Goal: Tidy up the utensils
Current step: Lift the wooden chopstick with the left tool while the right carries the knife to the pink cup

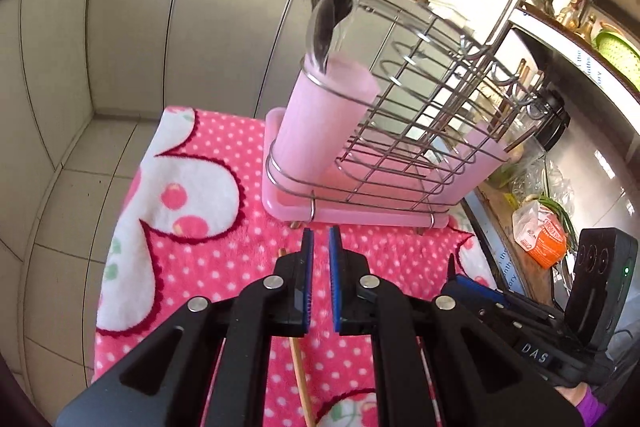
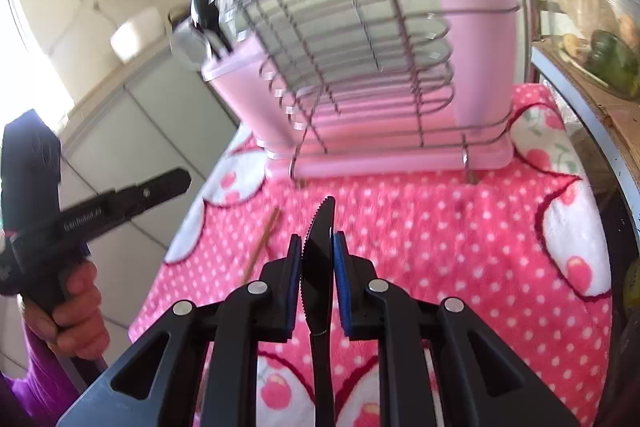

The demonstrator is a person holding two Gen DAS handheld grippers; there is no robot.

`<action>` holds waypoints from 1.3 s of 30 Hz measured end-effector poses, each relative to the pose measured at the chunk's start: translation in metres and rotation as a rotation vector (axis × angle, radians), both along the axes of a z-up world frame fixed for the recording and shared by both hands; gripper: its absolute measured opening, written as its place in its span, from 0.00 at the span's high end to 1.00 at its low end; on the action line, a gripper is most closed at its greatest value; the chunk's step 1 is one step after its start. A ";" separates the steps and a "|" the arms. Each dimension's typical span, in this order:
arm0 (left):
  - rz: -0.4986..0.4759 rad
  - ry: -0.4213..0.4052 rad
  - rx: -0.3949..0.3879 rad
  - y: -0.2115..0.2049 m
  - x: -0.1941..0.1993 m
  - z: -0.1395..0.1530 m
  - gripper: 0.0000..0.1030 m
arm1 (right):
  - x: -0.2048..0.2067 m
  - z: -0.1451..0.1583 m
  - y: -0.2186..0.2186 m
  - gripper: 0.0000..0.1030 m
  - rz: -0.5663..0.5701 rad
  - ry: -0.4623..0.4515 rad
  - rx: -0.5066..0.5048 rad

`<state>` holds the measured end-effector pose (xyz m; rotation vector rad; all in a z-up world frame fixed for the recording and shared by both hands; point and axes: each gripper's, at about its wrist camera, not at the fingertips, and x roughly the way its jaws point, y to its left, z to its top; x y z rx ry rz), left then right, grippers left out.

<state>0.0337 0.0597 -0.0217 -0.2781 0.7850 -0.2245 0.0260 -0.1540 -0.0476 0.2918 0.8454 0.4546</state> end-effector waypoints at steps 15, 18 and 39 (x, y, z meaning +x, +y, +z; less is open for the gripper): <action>-0.095 0.409 0.119 -0.016 0.048 -0.071 0.93 | -0.006 -0.006 -0.016 0.85 -0.003 0.034 0.030; -0.091 0.439 0.156 -0.022 0.053 -0.082 0.93 | -0.006 -0.006 -0.018 0.85 -0.002 0.037 0.037; -0.070 0.121 0.091 -0.027 0.007 -0.014 0.94 | -0.021 0.021 -0.048 0.85 -0.057 -0.061 0.105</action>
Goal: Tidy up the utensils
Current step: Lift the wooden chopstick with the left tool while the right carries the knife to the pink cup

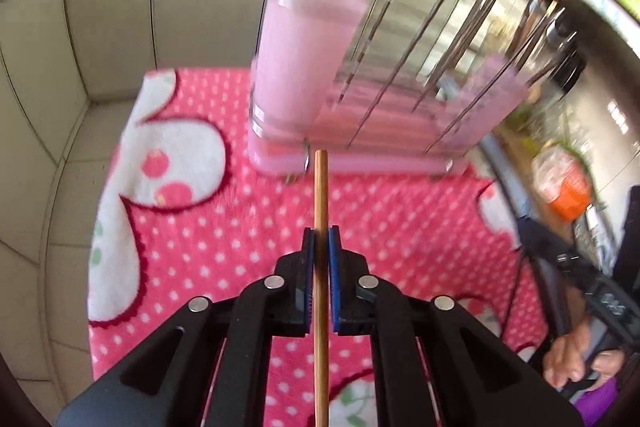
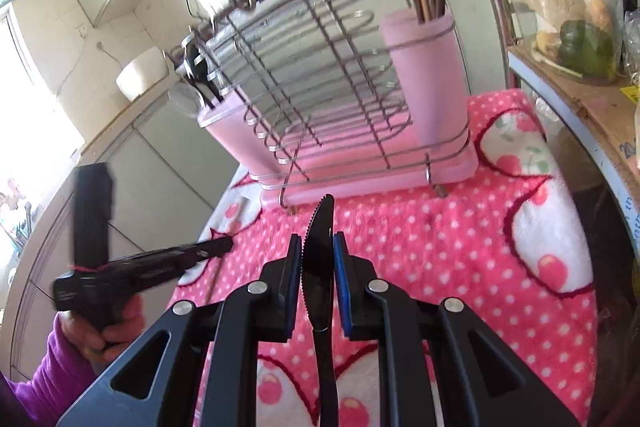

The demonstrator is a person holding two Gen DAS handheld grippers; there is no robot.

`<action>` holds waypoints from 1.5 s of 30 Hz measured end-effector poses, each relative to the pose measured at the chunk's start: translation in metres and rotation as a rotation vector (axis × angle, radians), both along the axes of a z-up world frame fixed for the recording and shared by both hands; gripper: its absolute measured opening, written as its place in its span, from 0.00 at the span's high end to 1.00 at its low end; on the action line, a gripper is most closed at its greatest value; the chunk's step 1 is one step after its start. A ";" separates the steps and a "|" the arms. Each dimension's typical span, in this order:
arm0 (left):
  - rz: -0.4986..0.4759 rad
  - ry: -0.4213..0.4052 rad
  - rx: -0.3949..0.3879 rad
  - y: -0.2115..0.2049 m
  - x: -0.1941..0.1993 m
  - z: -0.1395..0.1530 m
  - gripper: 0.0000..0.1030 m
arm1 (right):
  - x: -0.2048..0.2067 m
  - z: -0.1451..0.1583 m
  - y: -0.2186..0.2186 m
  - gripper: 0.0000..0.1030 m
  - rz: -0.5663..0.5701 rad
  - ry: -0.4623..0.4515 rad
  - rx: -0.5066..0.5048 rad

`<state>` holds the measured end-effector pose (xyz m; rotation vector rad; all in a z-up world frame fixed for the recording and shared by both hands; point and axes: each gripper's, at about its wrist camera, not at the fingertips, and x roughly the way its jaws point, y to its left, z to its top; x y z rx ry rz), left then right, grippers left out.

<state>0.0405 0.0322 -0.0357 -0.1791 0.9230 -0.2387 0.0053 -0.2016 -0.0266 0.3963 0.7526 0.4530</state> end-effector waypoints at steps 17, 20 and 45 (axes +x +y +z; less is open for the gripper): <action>0.166 -0.586 -0.132 0.016 -0.041 0.153 0.94 | -0.007 0.109 -0.036 0.85 -0.169 -0.426 -0.013; 0.201 -0.658 -0.137 0.017 -0.033 0.169 0.94 | 0.001 0.129 -0.040 0.85 -0.205 -0.509 -0.029; 0.364 -0.894 -0.119 0.029 0.053 0.180 0.95 | 0.108 0.109 -0.031 0.85 -0.344 -0.665 -0.177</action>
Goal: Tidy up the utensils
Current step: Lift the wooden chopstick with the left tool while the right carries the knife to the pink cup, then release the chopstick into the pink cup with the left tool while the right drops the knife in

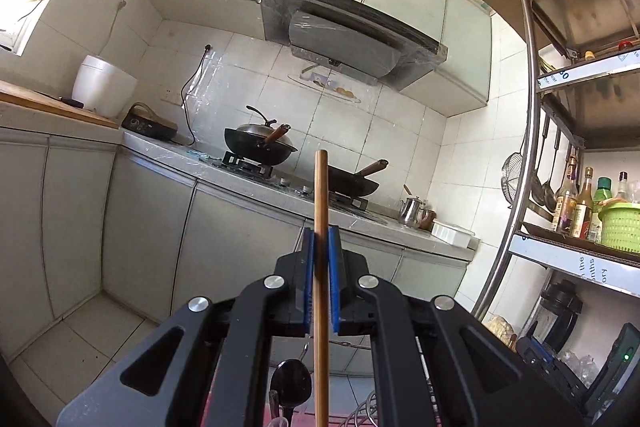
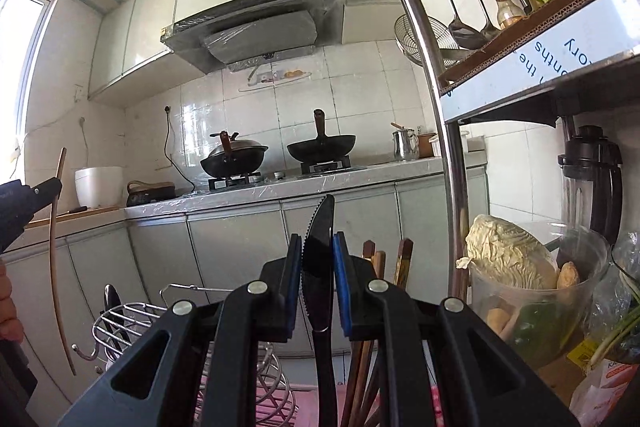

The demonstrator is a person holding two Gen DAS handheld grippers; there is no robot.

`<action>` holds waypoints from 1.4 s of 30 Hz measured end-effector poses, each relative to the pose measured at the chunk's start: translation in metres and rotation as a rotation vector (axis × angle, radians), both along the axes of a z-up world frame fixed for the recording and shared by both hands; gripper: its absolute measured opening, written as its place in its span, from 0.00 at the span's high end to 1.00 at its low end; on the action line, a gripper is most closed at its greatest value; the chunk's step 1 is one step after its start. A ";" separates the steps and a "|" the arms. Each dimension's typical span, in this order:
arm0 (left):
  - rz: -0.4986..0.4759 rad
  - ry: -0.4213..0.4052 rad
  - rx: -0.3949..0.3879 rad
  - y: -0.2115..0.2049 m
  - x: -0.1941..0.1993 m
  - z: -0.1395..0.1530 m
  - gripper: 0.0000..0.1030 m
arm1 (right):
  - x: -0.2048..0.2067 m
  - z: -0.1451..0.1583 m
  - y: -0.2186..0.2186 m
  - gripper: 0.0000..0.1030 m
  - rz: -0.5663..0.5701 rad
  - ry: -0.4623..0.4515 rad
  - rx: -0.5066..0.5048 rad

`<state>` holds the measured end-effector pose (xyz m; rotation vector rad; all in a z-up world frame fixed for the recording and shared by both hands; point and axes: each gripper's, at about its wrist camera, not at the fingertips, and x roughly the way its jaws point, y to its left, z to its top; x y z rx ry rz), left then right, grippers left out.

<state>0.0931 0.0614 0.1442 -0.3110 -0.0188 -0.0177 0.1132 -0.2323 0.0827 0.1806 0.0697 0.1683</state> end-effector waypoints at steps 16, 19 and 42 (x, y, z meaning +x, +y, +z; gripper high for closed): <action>0.094 -0.074 0.098 -0.018 0.028 -0.034 0.95 | -0.004 -0.035 0.002 0.85 0.007 0.069 -0.014; 0.076 -0.050 0.093 -0.017 0.026 -0.042 0.94 | -0.007 -0.040 0.004 0.85 0.013 0.085 -0.017; -0.046 0.194 0.158 -0.030 -0.011 -0.105 0.94 | -0.025 -0.078 0.010 0.83 0.034 0.271 -0.007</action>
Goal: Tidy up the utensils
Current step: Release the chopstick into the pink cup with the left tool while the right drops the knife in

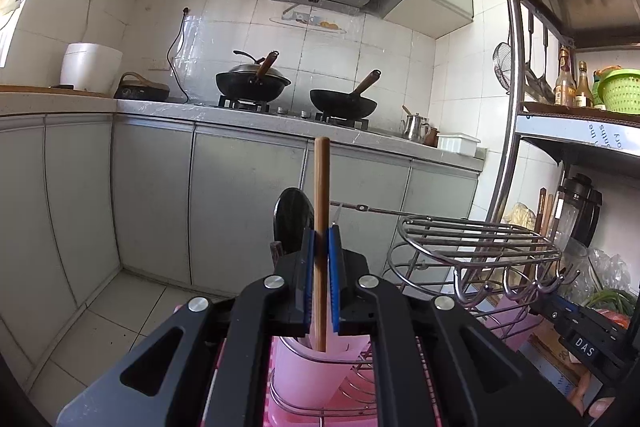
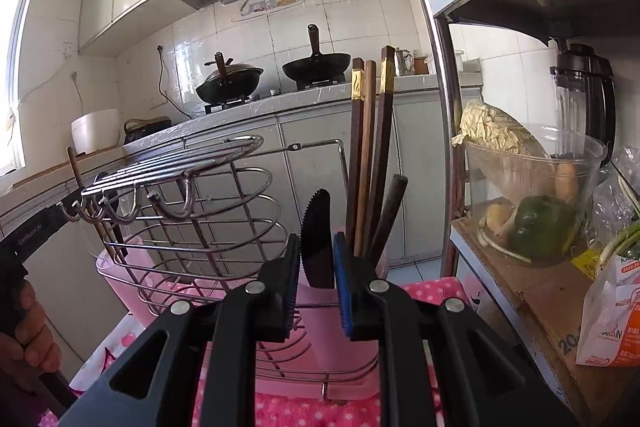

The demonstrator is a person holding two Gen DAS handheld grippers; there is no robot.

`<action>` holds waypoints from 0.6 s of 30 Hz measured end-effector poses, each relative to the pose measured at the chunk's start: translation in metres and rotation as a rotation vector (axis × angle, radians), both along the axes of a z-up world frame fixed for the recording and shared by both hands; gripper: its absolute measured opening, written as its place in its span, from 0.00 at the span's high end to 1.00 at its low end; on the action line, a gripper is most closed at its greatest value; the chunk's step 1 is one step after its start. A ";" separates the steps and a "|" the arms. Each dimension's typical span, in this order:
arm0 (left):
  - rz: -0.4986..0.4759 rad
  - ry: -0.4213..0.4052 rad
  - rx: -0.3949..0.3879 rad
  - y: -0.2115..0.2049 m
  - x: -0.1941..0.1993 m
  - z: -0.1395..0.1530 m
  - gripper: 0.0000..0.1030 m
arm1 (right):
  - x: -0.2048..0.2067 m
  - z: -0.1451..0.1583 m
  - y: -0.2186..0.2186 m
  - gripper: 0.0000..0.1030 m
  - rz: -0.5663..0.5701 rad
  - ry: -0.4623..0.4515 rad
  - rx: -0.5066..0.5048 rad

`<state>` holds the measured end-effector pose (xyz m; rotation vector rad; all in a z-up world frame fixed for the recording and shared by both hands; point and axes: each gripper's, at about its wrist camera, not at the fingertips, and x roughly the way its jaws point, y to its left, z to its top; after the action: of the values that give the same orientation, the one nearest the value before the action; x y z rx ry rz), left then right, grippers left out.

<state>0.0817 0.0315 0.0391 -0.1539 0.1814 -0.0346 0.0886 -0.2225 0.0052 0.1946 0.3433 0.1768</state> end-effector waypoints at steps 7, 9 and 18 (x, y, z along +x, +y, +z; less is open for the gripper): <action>0.007 0.012 0.009 0.001 -0.012 0.003 0.94 | -0.011 0.002 -0.003 0.63 -0.010 -0.003 0.004; 0.010 0.013 0.011 0.002 -0.016 0.004 0.93 | -0.014 0.002 -0.005 0.63 -0.015 0.005 0.007; 0.000 0.038 -0.020 0.004 -0.037 0.008 0.68 | -0.036 0.003 -0.009 0.63 -0.005 0.043 0.048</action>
<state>0.0449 0.0353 0.0475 -0.1748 0.2193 -0.0331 0.0531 -0.2313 0.0081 0.2470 0.3820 0.1765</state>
